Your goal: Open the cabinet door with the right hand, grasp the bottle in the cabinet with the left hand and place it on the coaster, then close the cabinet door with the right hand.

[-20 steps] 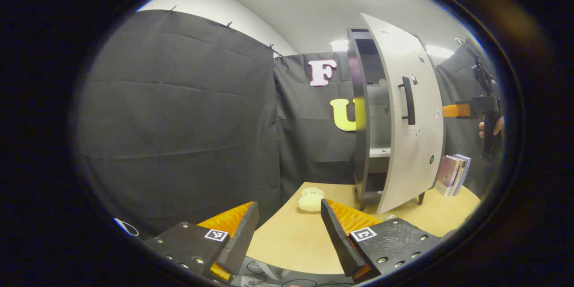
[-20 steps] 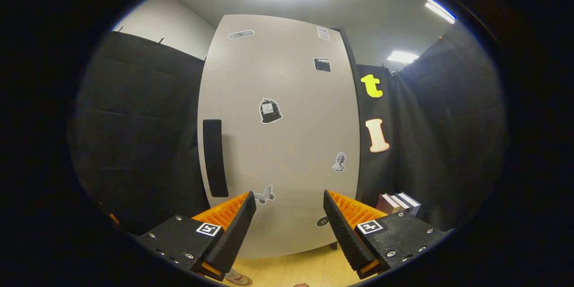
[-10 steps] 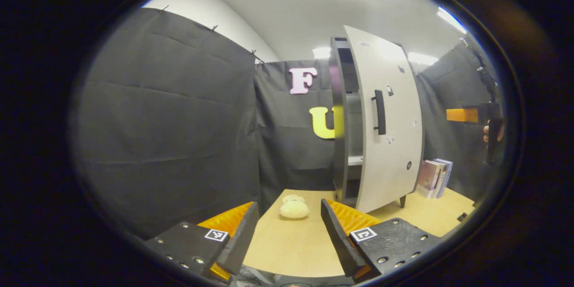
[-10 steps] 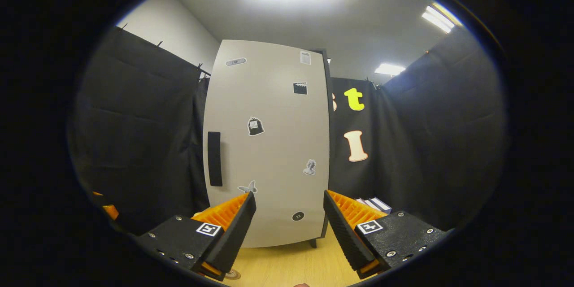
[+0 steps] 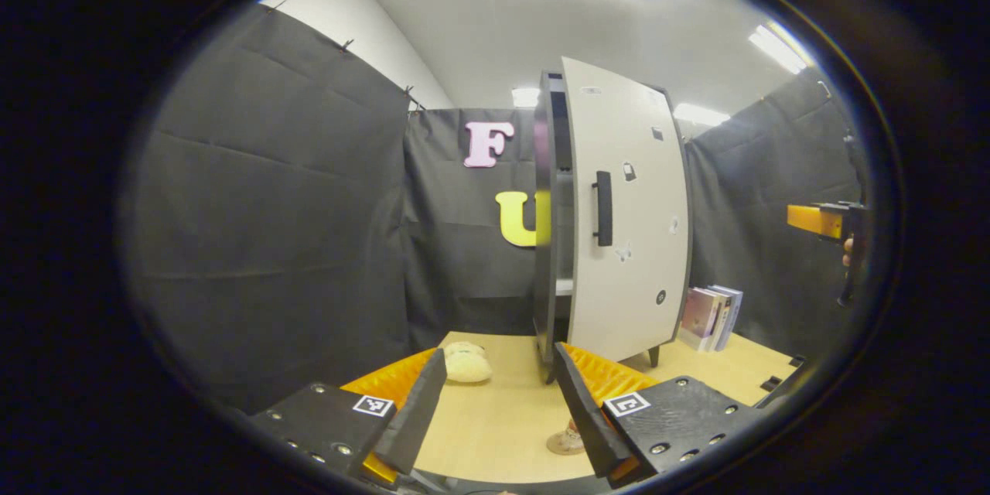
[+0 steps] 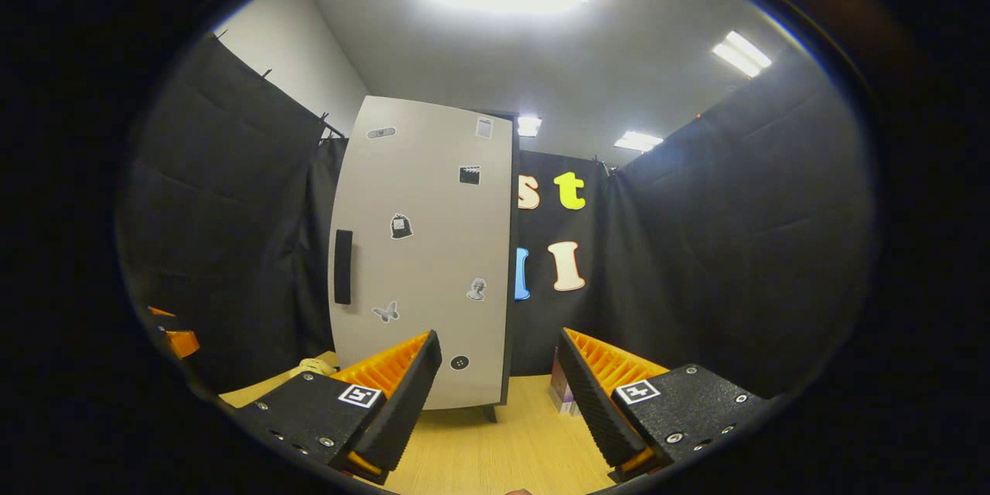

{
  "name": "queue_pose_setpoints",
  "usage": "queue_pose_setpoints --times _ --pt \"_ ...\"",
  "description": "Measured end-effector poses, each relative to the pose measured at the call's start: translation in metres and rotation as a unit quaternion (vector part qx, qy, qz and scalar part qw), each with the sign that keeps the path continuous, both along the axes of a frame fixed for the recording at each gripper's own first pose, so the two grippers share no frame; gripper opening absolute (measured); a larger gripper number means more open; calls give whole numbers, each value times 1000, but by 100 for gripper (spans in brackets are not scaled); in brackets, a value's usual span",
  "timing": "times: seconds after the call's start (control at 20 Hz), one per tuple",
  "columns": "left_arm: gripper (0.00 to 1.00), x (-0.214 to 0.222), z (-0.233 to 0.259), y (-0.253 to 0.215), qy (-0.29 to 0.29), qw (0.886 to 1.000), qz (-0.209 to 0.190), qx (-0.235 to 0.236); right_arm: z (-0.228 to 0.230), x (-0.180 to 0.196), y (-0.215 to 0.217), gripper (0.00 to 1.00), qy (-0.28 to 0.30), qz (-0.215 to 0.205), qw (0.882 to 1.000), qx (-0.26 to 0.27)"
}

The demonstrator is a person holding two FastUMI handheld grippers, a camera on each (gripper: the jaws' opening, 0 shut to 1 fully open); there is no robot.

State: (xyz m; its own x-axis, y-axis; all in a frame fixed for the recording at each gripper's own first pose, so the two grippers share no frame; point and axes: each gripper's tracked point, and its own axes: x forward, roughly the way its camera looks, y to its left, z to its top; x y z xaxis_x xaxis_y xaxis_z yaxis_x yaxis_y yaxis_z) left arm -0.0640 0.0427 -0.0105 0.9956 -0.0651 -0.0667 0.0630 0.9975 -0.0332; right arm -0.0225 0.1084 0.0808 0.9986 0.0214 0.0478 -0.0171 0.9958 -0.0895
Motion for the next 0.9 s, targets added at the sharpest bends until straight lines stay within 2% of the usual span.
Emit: queue_pose_setpoints --times 0.25,0.35,0.4,0.5,0.6,0.7,0.75,0.85,0.9 --pt "87 0 9 -29 -8 1000 -7 2 -16 -11 -38 94 12 -13 1000 13" --pt "83 -2 11 -42 -8 1000 -9 1 -24 -14 -53 94 19 -14 1000 15" --pt "87 -3 13 -47 -8 1000 -9 2 -28 -14 -60 94 21 -15 1000 16" --pt "83 -8 16 -57 -9 1000 -5 4 -36 -15 -72 94 26 -17 999 15" --pt "87 -8 18 -65 -11 1000 -4 9 -42 -16 -81 94 32 -17 999 19" --pt "87 -10 20 -70 -11 1000 -2 17 -46 -12 -87 94 36 -15 999 27" --pt "83 -11 21 -73 -13 1000 -2 18 -46 -12 -89 94 36 -14 999 29" --pt "87 -12 24 -79 -16 1000 -1 18 -47 -13 -93 94 37 -14 999 29" --pt "83 -13 25 -81 -17 1000 -1 19 -47 -14 -93 94 36 -13 999 29"
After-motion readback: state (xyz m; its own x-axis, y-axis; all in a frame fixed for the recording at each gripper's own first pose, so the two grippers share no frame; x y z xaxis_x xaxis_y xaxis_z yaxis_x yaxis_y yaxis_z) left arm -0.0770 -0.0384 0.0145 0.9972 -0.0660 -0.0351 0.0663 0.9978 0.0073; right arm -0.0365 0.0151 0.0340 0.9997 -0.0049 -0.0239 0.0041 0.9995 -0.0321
